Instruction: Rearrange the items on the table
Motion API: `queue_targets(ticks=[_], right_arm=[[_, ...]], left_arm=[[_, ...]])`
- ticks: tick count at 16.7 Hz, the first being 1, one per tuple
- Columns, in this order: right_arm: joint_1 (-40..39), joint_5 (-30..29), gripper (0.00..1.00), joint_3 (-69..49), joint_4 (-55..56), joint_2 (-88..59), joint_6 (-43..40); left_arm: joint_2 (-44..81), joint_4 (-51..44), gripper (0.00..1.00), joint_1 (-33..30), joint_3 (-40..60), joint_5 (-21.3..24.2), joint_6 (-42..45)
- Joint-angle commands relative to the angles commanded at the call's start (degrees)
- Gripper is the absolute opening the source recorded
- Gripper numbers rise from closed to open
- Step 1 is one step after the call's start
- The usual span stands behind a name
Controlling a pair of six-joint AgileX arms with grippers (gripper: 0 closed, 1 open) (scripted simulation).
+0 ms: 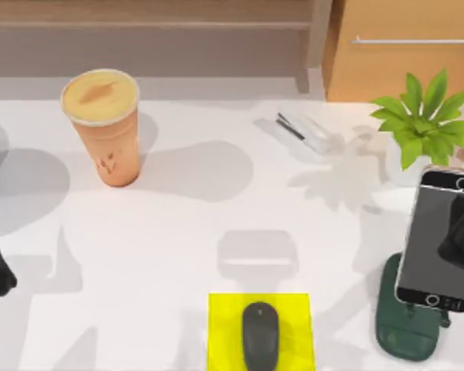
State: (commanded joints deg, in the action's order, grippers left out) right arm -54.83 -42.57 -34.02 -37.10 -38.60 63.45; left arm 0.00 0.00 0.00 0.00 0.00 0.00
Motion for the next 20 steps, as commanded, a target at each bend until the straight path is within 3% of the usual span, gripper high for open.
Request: queue_targets(ticks=[12,16,20], right_arm=[[42.2,31.9,1.0,24.5,27.5,35.0,-48.5],[51.1,39.1,1.0,30.9,34.0,38.1,-59.2],[54.8,42.6,1.0,34.0,37.1,38.6,-63.5]], left_arm=[[0.0,0.0,1.0,0.0,0.0,0.0,0.0],[0.0,0.0,1.0,0.0,0.0,0.0,0.0],[0.0,0.0,1.0,0.0,0.0,0.0,0.0]])
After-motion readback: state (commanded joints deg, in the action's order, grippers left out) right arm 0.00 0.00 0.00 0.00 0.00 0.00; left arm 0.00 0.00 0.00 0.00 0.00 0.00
